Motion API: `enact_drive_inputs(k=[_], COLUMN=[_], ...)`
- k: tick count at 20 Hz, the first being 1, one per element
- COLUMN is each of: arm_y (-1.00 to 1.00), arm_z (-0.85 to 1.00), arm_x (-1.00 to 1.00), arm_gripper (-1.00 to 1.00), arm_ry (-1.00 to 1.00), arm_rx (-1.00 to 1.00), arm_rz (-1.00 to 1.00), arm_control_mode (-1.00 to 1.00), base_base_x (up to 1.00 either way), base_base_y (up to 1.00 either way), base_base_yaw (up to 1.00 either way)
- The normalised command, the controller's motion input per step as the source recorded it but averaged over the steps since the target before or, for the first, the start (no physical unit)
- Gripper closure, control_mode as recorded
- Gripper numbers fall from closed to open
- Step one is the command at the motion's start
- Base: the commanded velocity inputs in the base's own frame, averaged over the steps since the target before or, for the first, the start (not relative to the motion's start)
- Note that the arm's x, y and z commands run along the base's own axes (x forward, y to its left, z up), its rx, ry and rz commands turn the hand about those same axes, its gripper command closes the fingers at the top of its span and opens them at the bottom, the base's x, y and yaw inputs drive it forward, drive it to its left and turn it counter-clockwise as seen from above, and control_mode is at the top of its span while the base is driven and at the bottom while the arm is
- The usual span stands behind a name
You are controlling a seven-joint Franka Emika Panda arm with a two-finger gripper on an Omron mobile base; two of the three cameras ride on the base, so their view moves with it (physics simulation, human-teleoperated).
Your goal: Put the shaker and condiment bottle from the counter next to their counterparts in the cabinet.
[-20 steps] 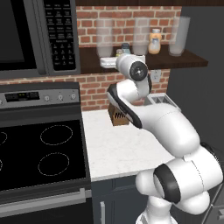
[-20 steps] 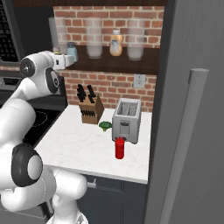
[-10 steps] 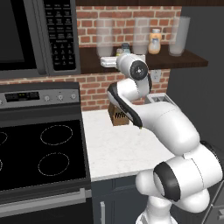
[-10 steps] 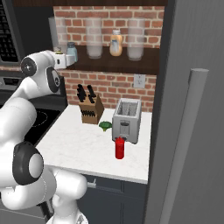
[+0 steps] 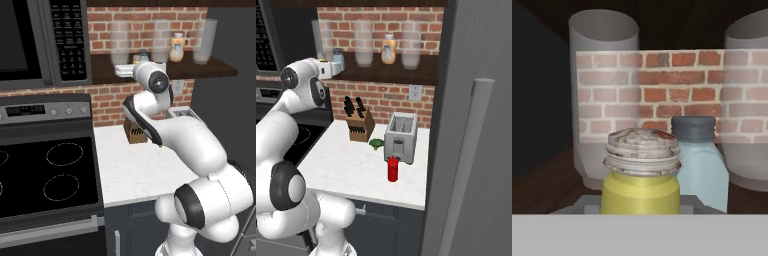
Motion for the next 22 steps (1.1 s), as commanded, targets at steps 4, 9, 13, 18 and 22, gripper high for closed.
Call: enact_drive_inputs(k=[4, 9, 13, 18, 22], arm_y=[0.0, 0.0, 0.0, 0.0, 0.0], arm_z=[-0.18, -0.17, -0.18, -0.19, -0.14], arm_x=[0.15, 0.13, 0.09, 0.09, 0.13], arm_gripper=[1.0, 1.0, 1.0, -1.0, -1.0], arm_ry=[-0.1, -0.1, -0.03, 0.0, 0.0], arm_rx=[0.0, 0.0, 0.0, 0.0, 0.0], arm_rz=[0.0, 0.0, 0.0, 0.0, 0.0], arm_control_mode=[-1.0, -1.0, -1.0, -1.0, -1.0], base_base_x=[0.0, 0.0, 0.0, 0.0, 0.0], base_base_y=[0.0, 0.0, 0.0, 0.0, 0.0], base_base_yaw=[0.0, 0.0, 0.0, 0.0, 0.0])
